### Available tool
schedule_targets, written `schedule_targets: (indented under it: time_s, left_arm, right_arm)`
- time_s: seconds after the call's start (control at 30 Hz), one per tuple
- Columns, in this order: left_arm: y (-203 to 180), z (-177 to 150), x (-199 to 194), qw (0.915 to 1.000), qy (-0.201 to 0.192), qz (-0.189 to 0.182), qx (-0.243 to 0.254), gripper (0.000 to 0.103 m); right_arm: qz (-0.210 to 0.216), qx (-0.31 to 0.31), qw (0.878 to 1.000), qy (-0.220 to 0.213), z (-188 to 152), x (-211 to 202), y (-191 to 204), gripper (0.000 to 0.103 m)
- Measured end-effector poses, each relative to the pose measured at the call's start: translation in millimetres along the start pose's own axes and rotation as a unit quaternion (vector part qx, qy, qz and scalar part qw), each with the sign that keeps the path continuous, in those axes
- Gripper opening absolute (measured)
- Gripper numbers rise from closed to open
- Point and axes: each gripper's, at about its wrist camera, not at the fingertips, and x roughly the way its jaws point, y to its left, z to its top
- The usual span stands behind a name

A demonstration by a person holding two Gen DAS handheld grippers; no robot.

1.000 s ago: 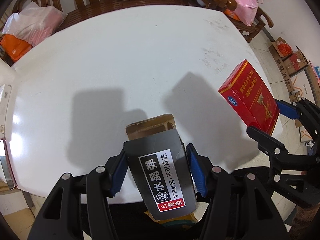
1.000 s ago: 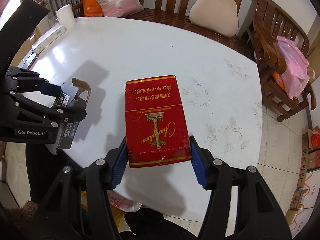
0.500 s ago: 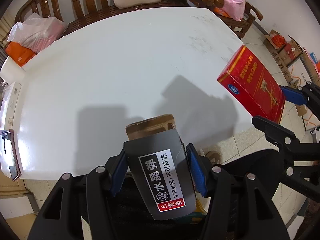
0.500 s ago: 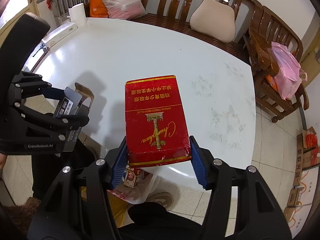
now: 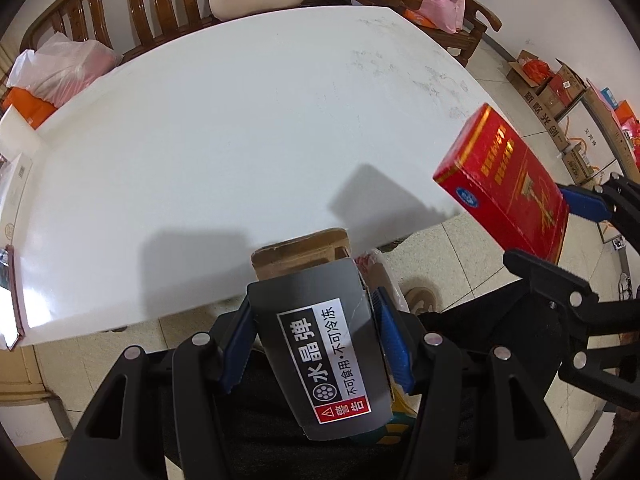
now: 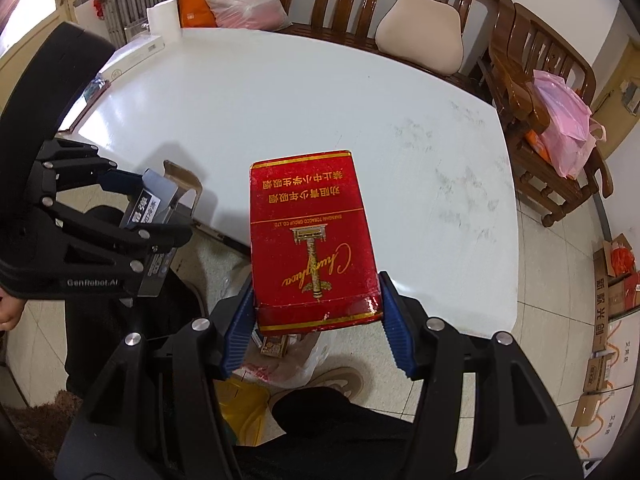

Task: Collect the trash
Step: 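Lift both boxes and carry them down toward the trash bag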

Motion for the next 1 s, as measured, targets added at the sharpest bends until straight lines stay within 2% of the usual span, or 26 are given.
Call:
schedule_targets:
  time_s: [0.37, 0.63, 1.0]
  left_arm:
    - [-6.1, -23.6, 15.7, 0.9999, 0.004, -0.007, 0.009, 0.055]
    - [-4.2, -43.7, 50.1, 0.9987, 0.031, -0.040, 0.002, 0.055]
    - [-5.4, -73.8, 106.3, 0.9976, 0.047, -0.048, -0.014, 0.055]
  right_arm:
    - [0.008, -0.005, 1.000, 0.018, -28.7, 11.9, 17.9, 0.057]
    - [0.012, -0.003, 0.999, 0.033, -49.1, 32.3, 25.0, 0.057]
    - [0.014, 0.015, 0.998, 0.065, -88.6, 85.7, 34.1, 0.057]
